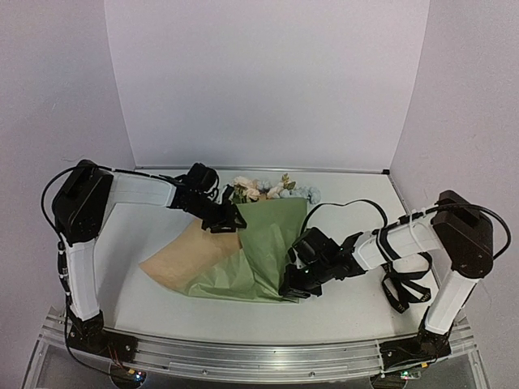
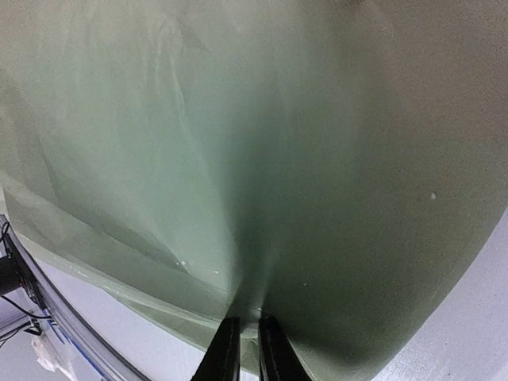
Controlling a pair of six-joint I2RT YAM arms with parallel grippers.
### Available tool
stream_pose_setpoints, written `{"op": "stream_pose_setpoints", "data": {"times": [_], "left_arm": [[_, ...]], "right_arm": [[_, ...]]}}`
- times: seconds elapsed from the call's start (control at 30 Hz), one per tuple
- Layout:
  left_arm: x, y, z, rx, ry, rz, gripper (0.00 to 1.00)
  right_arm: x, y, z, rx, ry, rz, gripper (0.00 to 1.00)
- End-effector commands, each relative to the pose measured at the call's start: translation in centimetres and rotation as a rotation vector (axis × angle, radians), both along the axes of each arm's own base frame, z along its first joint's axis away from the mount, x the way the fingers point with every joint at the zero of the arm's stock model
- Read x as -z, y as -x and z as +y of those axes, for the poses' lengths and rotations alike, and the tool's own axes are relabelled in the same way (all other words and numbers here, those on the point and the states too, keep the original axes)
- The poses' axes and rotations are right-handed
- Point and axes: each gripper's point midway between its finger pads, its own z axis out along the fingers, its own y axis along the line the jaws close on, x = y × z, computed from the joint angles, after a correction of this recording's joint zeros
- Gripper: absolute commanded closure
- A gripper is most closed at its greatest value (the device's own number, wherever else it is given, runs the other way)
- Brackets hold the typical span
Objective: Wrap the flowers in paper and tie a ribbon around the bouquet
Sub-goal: Fold the one-fourth-folded wrapping paper at the center of the board, then press the fold line on the 2/3-folded wrapping paper.
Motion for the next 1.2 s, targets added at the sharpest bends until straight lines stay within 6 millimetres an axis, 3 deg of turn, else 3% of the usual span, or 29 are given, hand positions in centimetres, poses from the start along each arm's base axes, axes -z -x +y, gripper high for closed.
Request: {"op": "stream_pose_setpoints", "data": {"times": [0.0,0.13,0.3,0.47,0.7,0.9,1.17], "left_arm": [[-9.5,1.0,0.5,-0.01,0.031,-0.194,0.54],[-10.0,5.4,-2.9,0.075,0.088,-0.143,0.67],[-5.3,10.4,-7.2,0.191,0.164,0.064,0.91],[-2.2,13.2,-8.6,0.215,0.223,0.208,0.96],[2.3,14.5,-7.7,0.171,0.173,0.279,0.97],[8.7,14.0,-4.3,0.1,-0.098,0.261,0.97],[11.8,13.6,-1.8,0.079,-0.273,0.225,0.97]], "right_arm": [[2.0,0.3,-1.3,0.033,0.085,0.02,0.88],[1.9,0.1,-1.4,0.045,0.082,0.01,0.87],[2.1,-0.2,-1.7,0.082,0.073,0.001,0.87],[2.9,-0.3,-2.7,0.136,0.093,-0.011,0.87],[2.8,-0.9,-3.6,0.198,0.088,-0.049,0.87],[3.0,-0.9,-3.7,0.211,0.082,-0.043,0.86],[0.9,-1.1,-2.2,0.183,-0.009,-0.045,0.8]]}}
